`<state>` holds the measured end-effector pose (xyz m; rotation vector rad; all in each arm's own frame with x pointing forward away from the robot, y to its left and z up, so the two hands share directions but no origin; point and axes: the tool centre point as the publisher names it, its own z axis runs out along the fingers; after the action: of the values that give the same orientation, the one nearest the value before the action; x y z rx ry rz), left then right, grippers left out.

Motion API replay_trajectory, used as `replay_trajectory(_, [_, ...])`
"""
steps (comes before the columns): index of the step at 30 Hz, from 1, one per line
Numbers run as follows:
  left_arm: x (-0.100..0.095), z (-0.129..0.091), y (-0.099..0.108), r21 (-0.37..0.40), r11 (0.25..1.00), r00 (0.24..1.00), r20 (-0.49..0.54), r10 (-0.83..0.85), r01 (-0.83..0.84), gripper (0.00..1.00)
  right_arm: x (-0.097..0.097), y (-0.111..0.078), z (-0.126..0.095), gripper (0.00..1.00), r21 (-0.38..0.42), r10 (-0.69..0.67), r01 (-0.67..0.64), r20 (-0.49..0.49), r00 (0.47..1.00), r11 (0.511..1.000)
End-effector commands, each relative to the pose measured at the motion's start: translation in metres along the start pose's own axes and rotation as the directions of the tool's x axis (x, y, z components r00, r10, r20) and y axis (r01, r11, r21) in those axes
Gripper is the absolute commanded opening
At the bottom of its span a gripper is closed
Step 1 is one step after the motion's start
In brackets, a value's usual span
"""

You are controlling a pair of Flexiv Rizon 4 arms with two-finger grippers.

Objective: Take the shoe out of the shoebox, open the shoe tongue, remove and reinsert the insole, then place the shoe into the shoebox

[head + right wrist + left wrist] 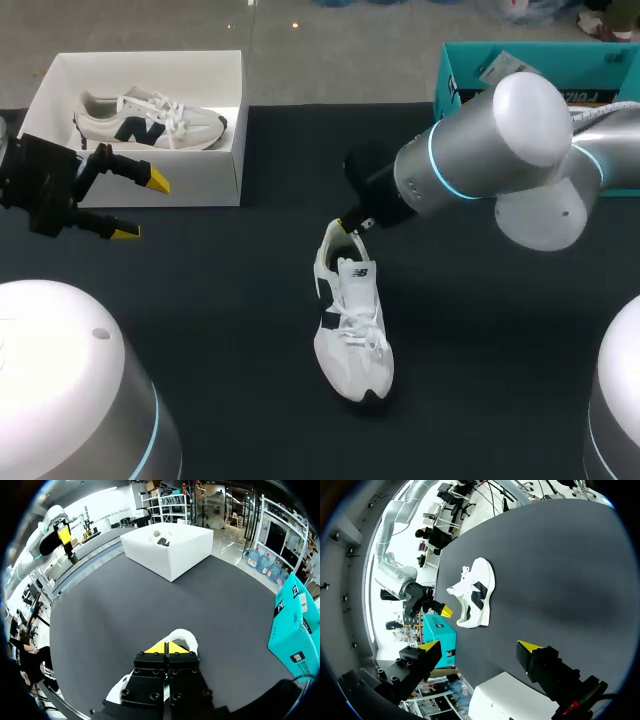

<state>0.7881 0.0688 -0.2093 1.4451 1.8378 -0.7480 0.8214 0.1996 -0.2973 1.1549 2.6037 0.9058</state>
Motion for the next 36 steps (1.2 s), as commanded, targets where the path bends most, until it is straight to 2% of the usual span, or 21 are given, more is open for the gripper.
replay_trajectory(1, [-0.001, 0.000, 0.000, -0.001, 1.000, 1.000, -0.005, -0.001, 0.001, 1.00, 0.007, 0.006, 0.005, 0.00, 0.064, 0.241, -0.262, 0.235, 0.942, 0.963])
replay_trajectory(3, [-0.001, 0.000, 0.000, -0.001, 1.000, 1.000, -0.005, -0.001, 0.001, 1.00, 0.010, 0.005, 0.007, 0.00, 0.075, 0.332, -0.367, 0.289, 0.898, 0.927])
replay_trajectory(6, [-0.001, 0.000, 0.000, -0.001, 1.000, 1.000, -0.005, -0.001, 0.001, 1.00, 0.012, 0.002, 0.011, 0.00, 0.070, 0.415, -0.471, 0.373, 0.830, 0.879])
replay_trajectory(7, [-0.001, 0.000, 0.000, -0.001, 1.000, 1.000, -0.005, -0.001, 0.001, 1.00, 0.013, 0.001, 0.011, 0.00, 0.059, 0.429, -0.481, 0.368, 0.825, 0.875])
replay_trajectory(8, [-0.001, 0.000, 0.000, -0.001, 1.000, 1.000, -0.005, -0.001, 0.001, 1.00, 0.014, -0.002, 0.011, 0.00, 0.062, 0.454, -0.519, 0.406, 0.793, 0.852])
replay_trajectory(10, [-0.001, 0.000, 0.000, -0.001, 1.000, 1.000, -0.005, -0.001, 0.001, 1.00, 0.013, -0.007, 0.012, 0.00, 0.053, 0.476, -0.549, 0.433, 0.765, 0.834])
replay_trajectory(11, [-0.001, 0.000, 0.000, -0.001, 1.000, 1.000, -0.005, -0.001, 0.001, 1.00, 0.013, -0.010, 0.012, 0.00, 0.051, 0.495, -0.584, 0.474, 0.728, 0.810])
replay_trajectory(13, [-0.001, 0.000, 0.000, -0.001, 1.000, 1.000, -0.005, -0.001, 0.001, 1.00, 0.011, -0.014, 0.012, 0.00, 0.046, 0.497, -0.605, 0.522, 0.693, 0.795])
replay_trajectory(14, [-0.001, 0.000, 0.000, -0.001, 1.000, 1.000, -0.005, -0.001, 0.001, 1.00, 0.009, -0.016, 0.013, 0.00, 0.046, 0.488, -0.641, 0.608, 0.626, 0.766])
replay_trajectory(15, [-0.001, 0.000, 0.000, -0.001, 1.000, 1.000, -0.005, -0.001, 0.001, 1.00, 0.009, -0.017, 0.013, 0.00, 0.045, 0.469, -0.637, 0.638, 0.611, 0.770])
replay_trajectory(28, [-0.001, 0.000, 0.000, -0.001, 1.000, 1.000, -0.005, -0.001, 0.001, 1.00, 0.009, -0.017, 0.013, 0.00, 0.045, 0.469, -0.637, 0.638, 0.611, 0.770])
replay_trajectory(32, [-0.001, 0.000, 0.000, -0.001, 1.000, 1.000, -0.005, -0.001, 0.001, 1.00, 0.004, -0.025, 0.040, 0.00, 0.149, 0.522, -0.650, 0.478, 0.707, 0.745])
replay_trajectory(36, [-0.001, 0.000, 0.000, -0.001, 1.000, 1.000, -0.005, -0.001, 0.001, 1.00, 0.001, -0.031, 0.052, 0.00, 0.198, 0.537, -0.653, 0.424, 0.729, 0.731])
